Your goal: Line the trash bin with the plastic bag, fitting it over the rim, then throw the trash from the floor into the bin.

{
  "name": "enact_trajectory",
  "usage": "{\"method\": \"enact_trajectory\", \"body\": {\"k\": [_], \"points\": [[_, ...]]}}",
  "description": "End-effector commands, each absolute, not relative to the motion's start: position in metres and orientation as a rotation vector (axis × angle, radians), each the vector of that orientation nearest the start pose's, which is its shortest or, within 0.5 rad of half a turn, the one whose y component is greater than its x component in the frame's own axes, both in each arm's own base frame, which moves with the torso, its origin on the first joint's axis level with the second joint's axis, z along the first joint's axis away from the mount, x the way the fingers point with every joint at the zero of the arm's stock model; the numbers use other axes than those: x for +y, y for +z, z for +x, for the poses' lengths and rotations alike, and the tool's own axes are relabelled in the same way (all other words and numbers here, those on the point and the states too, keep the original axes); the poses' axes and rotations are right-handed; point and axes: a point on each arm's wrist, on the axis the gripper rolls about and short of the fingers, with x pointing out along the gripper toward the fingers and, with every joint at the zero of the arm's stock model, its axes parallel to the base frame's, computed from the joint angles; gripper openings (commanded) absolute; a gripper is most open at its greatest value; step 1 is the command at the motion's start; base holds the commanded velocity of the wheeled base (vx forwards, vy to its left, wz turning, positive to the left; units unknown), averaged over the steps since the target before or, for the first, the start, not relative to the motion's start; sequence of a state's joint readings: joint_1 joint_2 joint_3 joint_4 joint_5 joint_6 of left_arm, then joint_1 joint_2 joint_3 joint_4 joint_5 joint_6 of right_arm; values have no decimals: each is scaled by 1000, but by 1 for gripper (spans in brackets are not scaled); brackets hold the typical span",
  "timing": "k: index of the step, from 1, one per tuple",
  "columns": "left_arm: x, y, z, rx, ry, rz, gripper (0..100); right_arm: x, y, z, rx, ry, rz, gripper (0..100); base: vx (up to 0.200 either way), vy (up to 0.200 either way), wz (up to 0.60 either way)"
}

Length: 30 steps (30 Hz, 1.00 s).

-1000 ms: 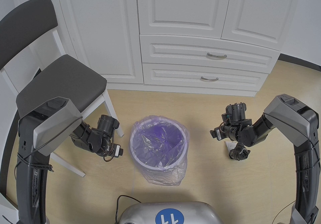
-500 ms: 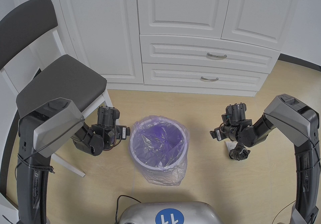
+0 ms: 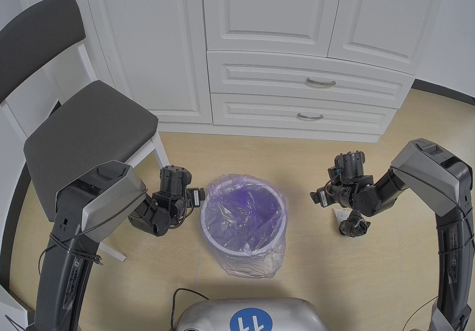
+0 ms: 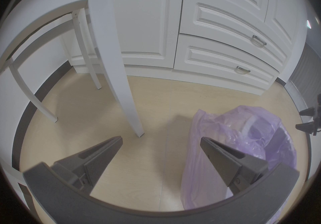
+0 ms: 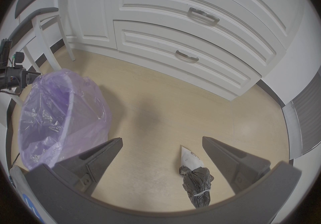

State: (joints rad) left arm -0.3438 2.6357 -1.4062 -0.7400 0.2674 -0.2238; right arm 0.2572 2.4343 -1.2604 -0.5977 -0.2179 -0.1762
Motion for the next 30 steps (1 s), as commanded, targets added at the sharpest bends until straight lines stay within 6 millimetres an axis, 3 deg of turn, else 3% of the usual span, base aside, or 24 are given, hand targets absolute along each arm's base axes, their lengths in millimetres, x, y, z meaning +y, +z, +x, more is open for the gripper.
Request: {"method": "enact_trajectory", "body": {"k": [1, 8, 13, 14, 15, 16, 18, 25, 30], "points": [[-153, -49, 458, 486, -10, -70, 100, 110, 6, 438, 560, 87, -308, 100, 0, 0, 0], [-152, -60, 458, 555, 1, -53, 100, 108, 5, 437, 563, 84, -308, 100, 0, 0, 0], [-144, -53, 461, 542, 26, -64, 100, 108, 5, 437, 563, 85, -309, 100, 0, 0, 0], [-139, -34, 459, 516, 43, -71, 100, 109, 6, 437, 562, 85, -310, 100, 0, 0, 0], [-138, -33, 458, 516, 44, -71, 100, 109, 6, 437, 562, 85, -310, 100, 0, 0, 0], [-130, -11, 447, 515, 47, -73, 100, 109, 8, 436, 560, 86, -311, 100, 0, 0, 0], [-126, 10, 429, 518, 29, -76, 100, 111, 11, 435, 553, 90, -310, 100, 0, 0, 0], [-130, 33, 391, 547, -24, -56, 100, 115, 19, 427, 553, 104, -315, 100, 0, 0, 0], [-117, 59, 363, 518, -27, -83, 100, 120, 3, 436, 573, 116, -326, 100, 0, 0, 0]]}}
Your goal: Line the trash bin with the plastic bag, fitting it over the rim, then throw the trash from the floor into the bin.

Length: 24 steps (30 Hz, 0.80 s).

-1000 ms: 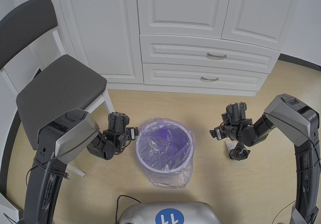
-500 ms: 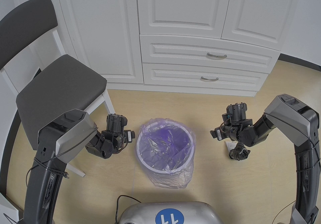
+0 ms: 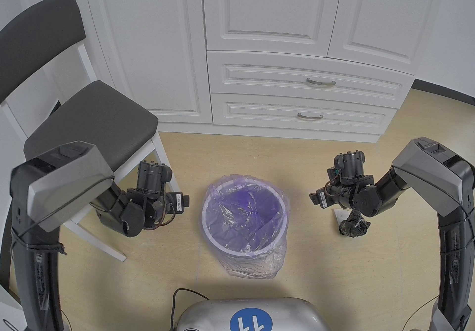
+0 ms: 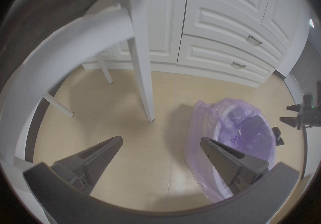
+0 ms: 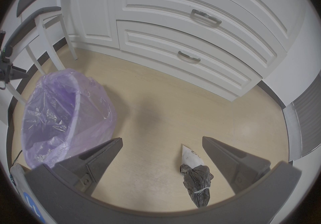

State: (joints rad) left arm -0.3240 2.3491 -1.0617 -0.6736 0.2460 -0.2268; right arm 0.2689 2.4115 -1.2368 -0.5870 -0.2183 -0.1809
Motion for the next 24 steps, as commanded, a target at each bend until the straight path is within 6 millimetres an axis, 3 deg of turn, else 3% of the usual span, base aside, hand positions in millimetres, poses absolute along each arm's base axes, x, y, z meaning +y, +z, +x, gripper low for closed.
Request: {"method": "enact_trajectory", "body": {"k": [1, 7, 12, 17, 23, 24], "points": [[-114, 64, 356, 512, -27, -85, 100, 121, 0, 440, 575, 118, -326, 100, 0, 0, 0], [-86, 79, 306, 488, 4, -90, 100, 125, -24, 449, 714, 167, -278, 100, 0, 0, 0], [-57, 75, 283, 418, 59, -125, 100, 118, -44, 461, 788, 198, -202, 100, 0, 0, 0], [-60, 65, 269, 397, 35, -125, 100, 113, -41, 472, 893, 240, -85, 100, 0, 0, 0], [-68, 61, 272, 376, 10, -125, 100, 117, -50, 490, 913, 234, -18, 100, 0, 0, 0], [-71, 60, 273, 366, 2, -115, 100, 126, -53, 495, 924, 243, -20, 100, 0, 0, 0]]}}
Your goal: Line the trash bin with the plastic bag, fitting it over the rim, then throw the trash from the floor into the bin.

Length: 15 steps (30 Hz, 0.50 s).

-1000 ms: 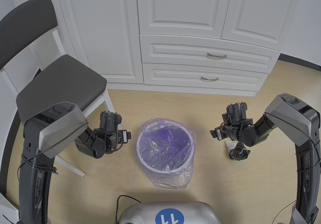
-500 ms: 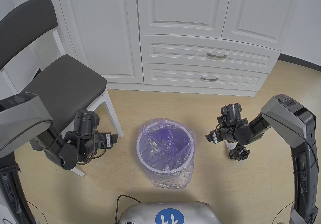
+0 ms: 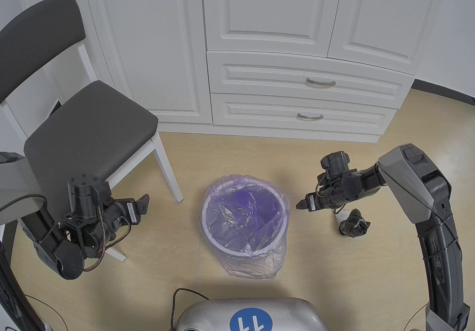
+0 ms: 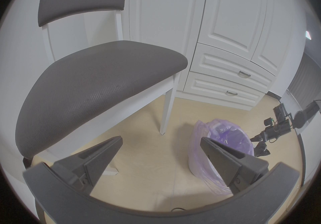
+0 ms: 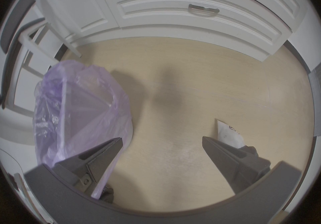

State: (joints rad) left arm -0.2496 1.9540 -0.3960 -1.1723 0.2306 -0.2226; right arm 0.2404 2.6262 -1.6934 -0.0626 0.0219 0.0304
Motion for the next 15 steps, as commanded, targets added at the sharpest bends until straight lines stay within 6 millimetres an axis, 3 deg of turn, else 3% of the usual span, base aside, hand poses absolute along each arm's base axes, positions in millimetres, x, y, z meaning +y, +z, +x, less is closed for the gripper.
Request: {"method": "enact_trajectory", "body": {"k": [1, 4, 15], "points": [[-71, 61, 273, 361, 0, -107, 100, 128, -54, 496, 930, 246, -22, 100, 0, 0, 0], [-71, 62, 274, 346, -3, -87, 100, 145, -56, 497, 925, 271, -33, 100, 0, 0, 0], [-81, 69, 272, 293, -40, -94, 100, 176, -56, 492, 909, 320, -41, 100, 0, 0, 0]]}}
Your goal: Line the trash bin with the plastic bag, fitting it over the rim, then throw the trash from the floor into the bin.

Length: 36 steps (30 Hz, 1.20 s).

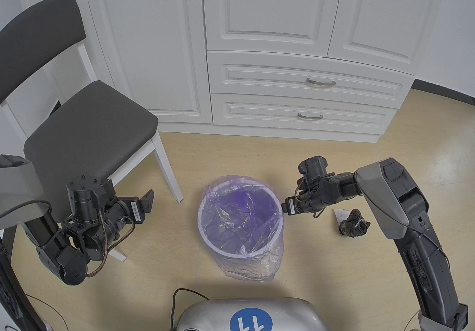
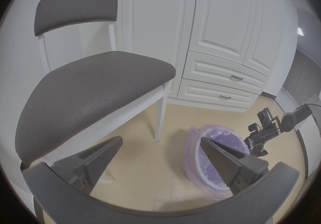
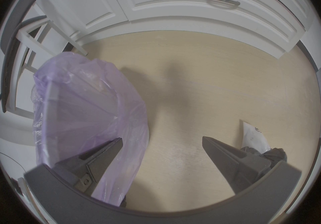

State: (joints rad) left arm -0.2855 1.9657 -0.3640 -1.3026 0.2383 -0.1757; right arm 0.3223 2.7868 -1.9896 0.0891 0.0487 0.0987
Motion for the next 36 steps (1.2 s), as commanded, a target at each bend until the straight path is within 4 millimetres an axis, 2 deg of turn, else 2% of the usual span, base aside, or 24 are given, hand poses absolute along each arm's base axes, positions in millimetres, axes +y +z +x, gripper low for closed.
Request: {"method": "enact_trajectory", "body": {"k": [1, 7, 16, 20, 21, 24, 25, 26, 29, 32, 35, 36], "points": [[-84, 69, 272, 290, -51, -94, 100, 179, -56, 491, 906, 327, -43, 100, 0, 0, 0], [-95, 73, 270, 270, -90, -90, 100, 195, -74, 483, 941, 339, -55, 100, 0, 0, 0], [-98, 72, 269, 272, -103, -71, 100, 202, -77, 480, 947, 339, -38, 100, 0, 0, 0], [-97, 71, 265, 284, -103, -65, 100, 192, -65, 485, 929, 312, -18, 100, 0, 0, 0], [-96, 73, 261, 284, -102, -64, 100, 182, -49, 491, 901, 294, 7, 100, 0, 0, 0], [-93, 80, 249, 271, -114, -52, 100, 163, -22, 488, 894, 257, 47, 100, 0, 0, 0], [-93, 80, 249, 271, -114, -52, 100, 163, -22, 488, 894, 257, 47, 100, 0, 0, 0], [-92, 84, 241, 265, -129, -37, 100, 151, -4, 478, 905, 239, 52, 100, 0, 0, 0], [-93, 91, 224, 253, -166, -28, 100, 137, 35, 440, 903, 226, 49, 100, 0, 0, 0], [-93, 91, 208, 267, -190, -21, 100, 130, 59, 407, 797, 230, 42, 100, 0, 0, 0], [-89, 89, 197, 285, -194, -16, 100, 122, 72, 378, 693, 191, 19, 100, 0, 0, 0], [-86, 87, 191, 300, -187, -11, 100, 115, 79, 359, 642, 151, -20, 100, 0, 0, 0]]}}
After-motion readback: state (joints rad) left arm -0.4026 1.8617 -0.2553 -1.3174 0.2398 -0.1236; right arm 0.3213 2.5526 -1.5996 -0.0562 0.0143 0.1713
